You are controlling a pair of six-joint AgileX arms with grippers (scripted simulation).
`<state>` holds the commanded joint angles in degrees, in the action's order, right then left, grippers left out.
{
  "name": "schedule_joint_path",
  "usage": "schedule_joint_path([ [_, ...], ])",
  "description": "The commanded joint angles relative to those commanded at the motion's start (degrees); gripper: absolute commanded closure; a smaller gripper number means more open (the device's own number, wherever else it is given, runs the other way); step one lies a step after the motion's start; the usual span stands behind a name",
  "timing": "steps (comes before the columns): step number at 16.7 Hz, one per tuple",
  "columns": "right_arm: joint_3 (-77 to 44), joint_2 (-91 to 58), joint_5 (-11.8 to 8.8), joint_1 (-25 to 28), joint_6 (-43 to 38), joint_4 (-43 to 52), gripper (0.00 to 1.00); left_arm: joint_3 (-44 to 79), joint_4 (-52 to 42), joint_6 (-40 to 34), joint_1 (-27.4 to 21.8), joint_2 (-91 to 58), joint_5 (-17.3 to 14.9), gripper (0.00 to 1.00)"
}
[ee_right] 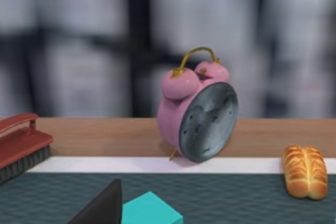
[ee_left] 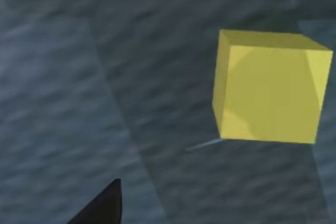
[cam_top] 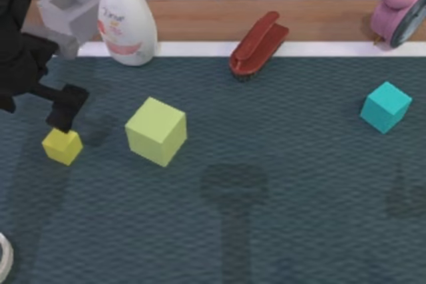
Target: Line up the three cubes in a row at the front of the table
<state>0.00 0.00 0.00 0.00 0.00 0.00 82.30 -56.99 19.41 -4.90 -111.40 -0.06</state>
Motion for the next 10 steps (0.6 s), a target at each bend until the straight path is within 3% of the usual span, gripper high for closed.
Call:
schedule_joint_path([
  [10, 0.0, 0.0, 0.0, 0.0, 0.0, 0.0, 0.00, 5.1, -2.8, 1.2, 0.0, -6.1, 0.0, 0.00],
])
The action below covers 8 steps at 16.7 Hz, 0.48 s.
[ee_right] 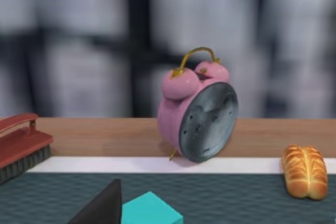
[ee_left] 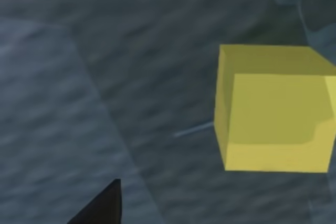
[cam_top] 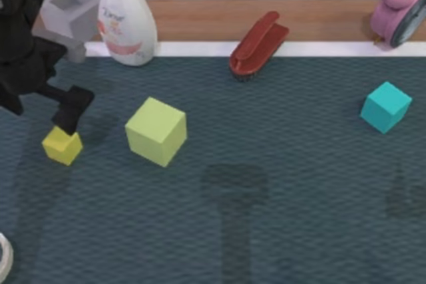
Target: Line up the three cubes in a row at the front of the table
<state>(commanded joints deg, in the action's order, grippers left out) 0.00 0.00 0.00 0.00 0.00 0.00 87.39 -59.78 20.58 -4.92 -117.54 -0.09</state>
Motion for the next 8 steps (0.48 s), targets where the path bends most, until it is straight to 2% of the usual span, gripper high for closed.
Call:
schedule_joint_path([
  [8, 0.0, 0.0, 0.0, 0.0, 0.0, 0.0, 0.00, -8.0, 15.5, 0.2, -0.2, -7.3, -0.1, 0.00],
])
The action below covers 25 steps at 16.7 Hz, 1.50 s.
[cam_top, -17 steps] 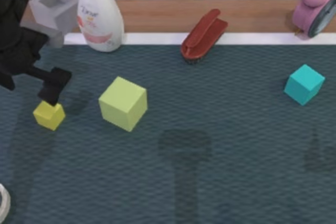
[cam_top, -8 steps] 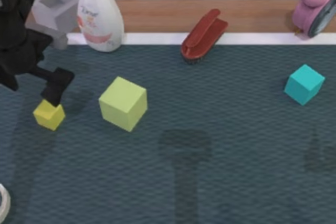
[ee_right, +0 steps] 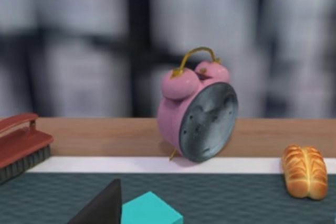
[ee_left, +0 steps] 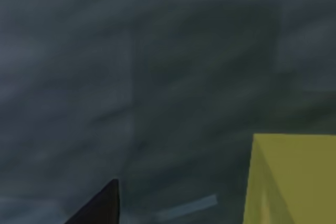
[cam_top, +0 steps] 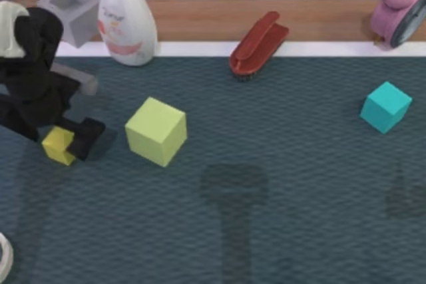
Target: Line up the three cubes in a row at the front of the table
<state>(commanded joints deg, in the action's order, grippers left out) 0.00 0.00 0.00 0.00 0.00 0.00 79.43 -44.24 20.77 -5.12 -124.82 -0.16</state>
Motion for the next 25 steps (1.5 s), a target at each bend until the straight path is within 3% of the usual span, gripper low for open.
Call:
schedule_joint_path([
  [5, 0.0, 0.0, 0.0, 0.0, 0.0, 0.0, 0.00, -0.9, 1.7, 0.0, 0.0, -1.1, 0.0, 0.00],
  [18, 0.0, 0.0, 0.0, 0.0, 0.0, 0.0, 0.00, -0.9, 1.7, 0.0, 0.0, -1.1, 0.0, 0.98],
  [25, 0.0, 0.0, 0.0, 0.0, 0.0, 0.0, 0.00, -0.9, 1.7, 0.0, 0.0, -1.1, 0.0, 1.00],
])
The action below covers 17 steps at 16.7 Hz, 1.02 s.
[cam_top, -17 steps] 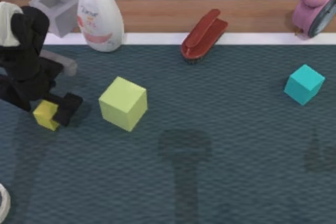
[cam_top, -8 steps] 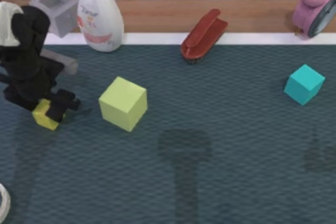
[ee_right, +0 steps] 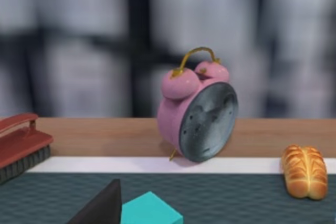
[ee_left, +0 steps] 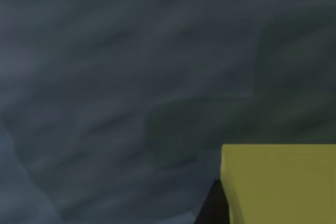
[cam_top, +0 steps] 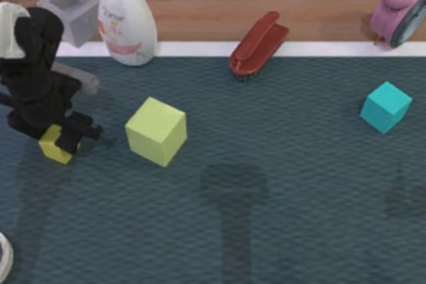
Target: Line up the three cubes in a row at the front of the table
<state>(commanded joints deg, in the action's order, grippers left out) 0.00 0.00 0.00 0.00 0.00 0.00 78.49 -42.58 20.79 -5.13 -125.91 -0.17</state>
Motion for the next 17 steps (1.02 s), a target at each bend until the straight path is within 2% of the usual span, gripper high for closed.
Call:
schedule_joint_path([
  [4, 0.0, 0.0, 0.0, 0.0, 0.0, 0.0, 0.00, 1.4, -2.0, -0.3, 0.1, 2.6, -0.6, 1.00],
  [10, 0.0, 0.0, 0.0, 0.0, 0.0, 0.0, 0.00, 7.5, -13.7, -0.5, 1.0, 7.6, -0.6, 1.00],
  [17, 0.0, 0.0, 0.0, 0.0, 0.0, 0.0, 0.00, 8.4, -14.8, -1.1, 0.2, 7.9, -0.5, 1.00],
])
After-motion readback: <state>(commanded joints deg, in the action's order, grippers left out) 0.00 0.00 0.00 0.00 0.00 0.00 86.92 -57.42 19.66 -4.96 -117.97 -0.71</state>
